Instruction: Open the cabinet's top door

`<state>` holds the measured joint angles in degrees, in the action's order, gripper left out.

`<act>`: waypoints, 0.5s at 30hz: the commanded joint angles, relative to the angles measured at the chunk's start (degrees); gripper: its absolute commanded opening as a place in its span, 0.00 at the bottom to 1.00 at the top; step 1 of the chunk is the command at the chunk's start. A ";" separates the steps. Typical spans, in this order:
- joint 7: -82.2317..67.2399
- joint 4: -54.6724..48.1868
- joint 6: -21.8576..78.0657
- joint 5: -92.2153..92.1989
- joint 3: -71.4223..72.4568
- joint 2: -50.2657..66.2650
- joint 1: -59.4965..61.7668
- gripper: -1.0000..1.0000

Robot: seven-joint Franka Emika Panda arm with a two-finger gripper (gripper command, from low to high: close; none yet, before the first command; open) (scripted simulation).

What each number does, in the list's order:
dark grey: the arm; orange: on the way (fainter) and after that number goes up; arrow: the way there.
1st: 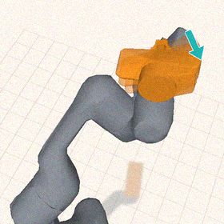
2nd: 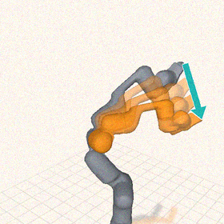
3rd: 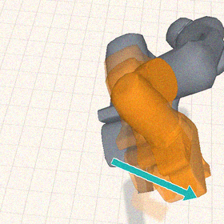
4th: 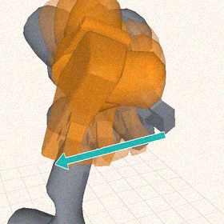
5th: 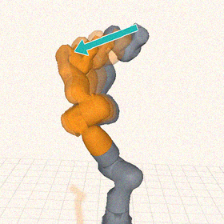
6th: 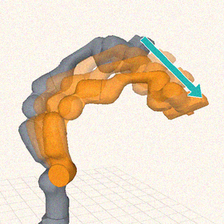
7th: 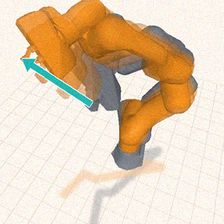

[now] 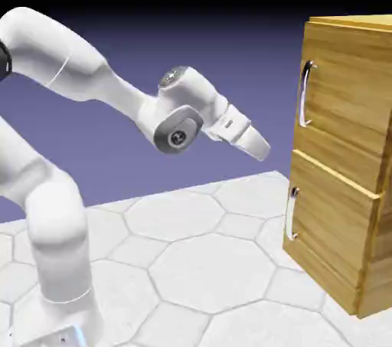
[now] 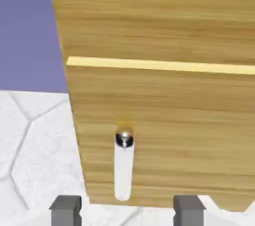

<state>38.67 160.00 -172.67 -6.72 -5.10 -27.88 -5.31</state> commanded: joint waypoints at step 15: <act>-21.08 -5.57 7.43 -37.39 -28.35 26.59 -25.69 0.50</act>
<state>17.59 154.43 -165.24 -44.11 -33.44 -1.28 -30.98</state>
